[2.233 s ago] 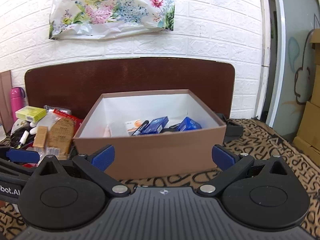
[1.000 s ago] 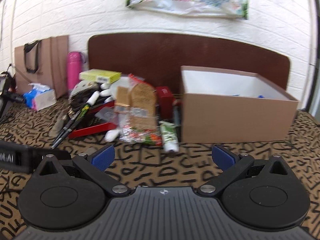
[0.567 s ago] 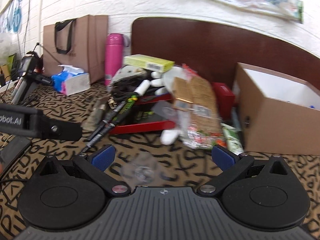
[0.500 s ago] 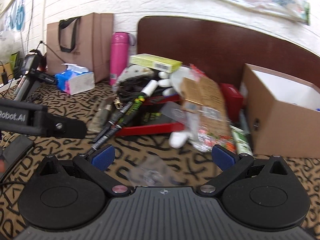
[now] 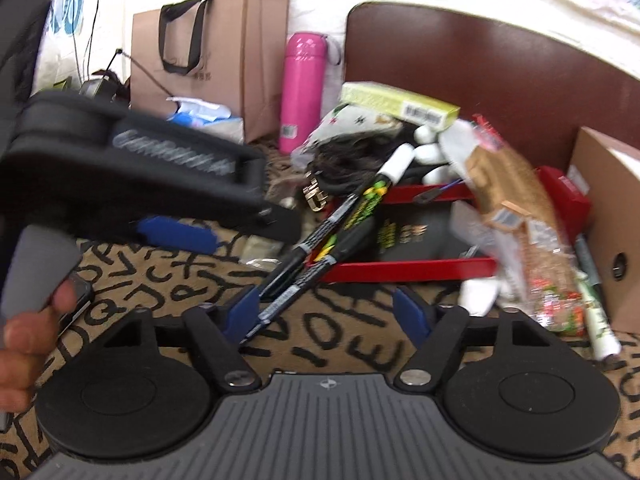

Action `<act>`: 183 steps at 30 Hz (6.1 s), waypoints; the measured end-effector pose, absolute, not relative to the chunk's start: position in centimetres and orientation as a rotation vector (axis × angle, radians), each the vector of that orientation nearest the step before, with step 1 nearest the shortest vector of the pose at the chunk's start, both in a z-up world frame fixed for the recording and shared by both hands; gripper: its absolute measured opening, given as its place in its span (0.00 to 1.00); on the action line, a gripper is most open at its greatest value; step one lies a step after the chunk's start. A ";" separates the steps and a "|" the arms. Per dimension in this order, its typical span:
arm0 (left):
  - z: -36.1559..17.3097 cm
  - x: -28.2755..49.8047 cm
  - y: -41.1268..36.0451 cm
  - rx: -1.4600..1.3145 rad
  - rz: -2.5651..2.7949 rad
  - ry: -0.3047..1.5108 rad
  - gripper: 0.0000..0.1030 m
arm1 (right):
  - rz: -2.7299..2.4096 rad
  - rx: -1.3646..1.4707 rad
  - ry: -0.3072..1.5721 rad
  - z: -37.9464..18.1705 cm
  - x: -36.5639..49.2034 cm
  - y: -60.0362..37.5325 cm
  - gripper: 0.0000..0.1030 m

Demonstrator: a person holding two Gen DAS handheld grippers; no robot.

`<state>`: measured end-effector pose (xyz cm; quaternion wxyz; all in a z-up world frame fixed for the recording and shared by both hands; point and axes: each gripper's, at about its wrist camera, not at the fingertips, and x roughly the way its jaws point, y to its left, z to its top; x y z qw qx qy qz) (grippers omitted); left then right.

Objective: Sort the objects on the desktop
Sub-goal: 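Reach both grippers to the black markers beside the red tray, then grasp a black marker with the right gripper while the left gripper grasps another black marker, then carry both markers in both grippers over the brown box, then open both grippers to drop the markers into the brown box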

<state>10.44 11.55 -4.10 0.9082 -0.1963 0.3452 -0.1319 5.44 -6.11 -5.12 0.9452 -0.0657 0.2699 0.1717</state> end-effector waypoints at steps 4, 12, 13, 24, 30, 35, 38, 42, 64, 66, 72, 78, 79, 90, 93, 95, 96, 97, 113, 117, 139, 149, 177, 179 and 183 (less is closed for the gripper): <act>-4.8 12.2 11.4 -0.396 -0.279 0.739 0.58 | 0.375 -0.143 0.574 -5.8 6.1 -5.1 0.70; -5.4 14.0 10.3 -0.344 -0.314 0.756 0.47 | 0.380 -0.105 0.622 -6.8 7.3 -5.0 0.57; -5.5 14.2 10.1 -0.337 -0.316 0.758 0.47 | 0.381 -0.099 0.623 -6.8 7.3 -5.0 0.56; -6.0 14.9 9.3 -0.302 -0.325 0.795 0.11 | 0.369 -0.031 0.657 -6.4 7.7 -7.2 0.15; -6.1 13.7 8.6 -0.276 -0.334 0.831 0.06 | 0.369 -0.010 0.678 -6.2 7.5 -8.8 0.10; -5.9 10.9 7.7 -0.249 -0.361 0.856 0.05 | 0.385 -0.029 0.694 -6.0 5.9 -10.1 0.10; -5.7 9.0 7.2 -0.235 -0.383 0.876 0.06 | 0.397 -0.024 0.714 -5.8 4.7 -11.3 0.10; -5.6 6.5 6.6 -0.234 -0.418 0.915 0.06 | 0.402 -0.024 0.728 -5.3 3.1 -12.8 0.10; -6.1 6.4 4.1 -0.173 -0.408 0.924 0.27 | 0.387 -0.072 0.702 -6.1 4.3 -13.0 0.11; -6.2 6.5 4.1 -0.179 -0.403 0.924 0.27 | 0.386 -0.082 0.699 -6.1 4.6 -12.9 0.11; -6.2 6.5 4.2 -0.188 -0.389 0.919 0.24 | 0.373 -0.095 0.688 -6.3 5.5 -12.8 0.24; -6.3 6.5 4.2 -0.187 -0.392 0.919 0.25 | 0.387 -0.100 0.678 -6.7 6.4 -12.7 0.20; -6.3 6.4 4.1 -0.178 -0.387 0.917 0.25 | 0.402 -0.098 0.684 -6.6 6.3 -12.7 0.13; -4.8 5.0 2.9 -0.193 -0.375 0.909 0.06 | 0.463 0.067 0.686 -4.7 3.5 -15.4 0.10; -3.6 4.9 2.3 -0.194 -0.382 0.880 0.06 | 0.459 0.096 0.650 -3.5 2.9 -16.6 0.10; -2.6 4.9 1.7 -0.188 -0.390 0.855 0.06 | 0.450 0.111 0.618 -2.6 2.5 -17.6 0.10; -2.0 5.0 1.3 -0.184 -0.395 0.842 0.06 | 0.443 0.116 0.602 -2.2 2.4 -18.0 0.10; -1.5 5.1 0.8 -0.180 -0.400 0.828 0.06 | 0.434 0.121 0.584 -1.6 2.3 -18.5 0.10; 7.1 9.7 -10.0 -0.148 -0.559 0.643 0.06 | 0.228 0.174 0.345 4.6 3.4 -29.3 0.10; 8.3 11.8 -13.0 -0.156 -0.587 0.627 0.06 | 0.159 0.183 0.312 5.8 5.0 -32.1 0.10; 4.2 24.4 -24.7 -0.076 -0.593 0.754 0.06 | -0.043 0.119 0.502 2.1 17.2 -40.2 0.10; 1.9 26.5 -25.9 -0.046 -0.576 0.802 0.07 | -0.047 0.057 0.578 1.0 19.4 -40.3 0.10; 5.9 19.8 -24.1 -0.027 -0.498 0.596 1.00 | -0.082 -0.037 0.416 4.6 12.8 -40.2 1.00; 6.2 19.1 -24.0 -0.019 -0.496 0.582 1.00 | -0.080 -0.046 0.414 4.9 12.3 -40.0 1.00; 6.6 17.3 -23.7 -0.004 -0.475 0.556 1.00 | -0.089 -0.059 0.408 5.5 11.1 -39.9 1.00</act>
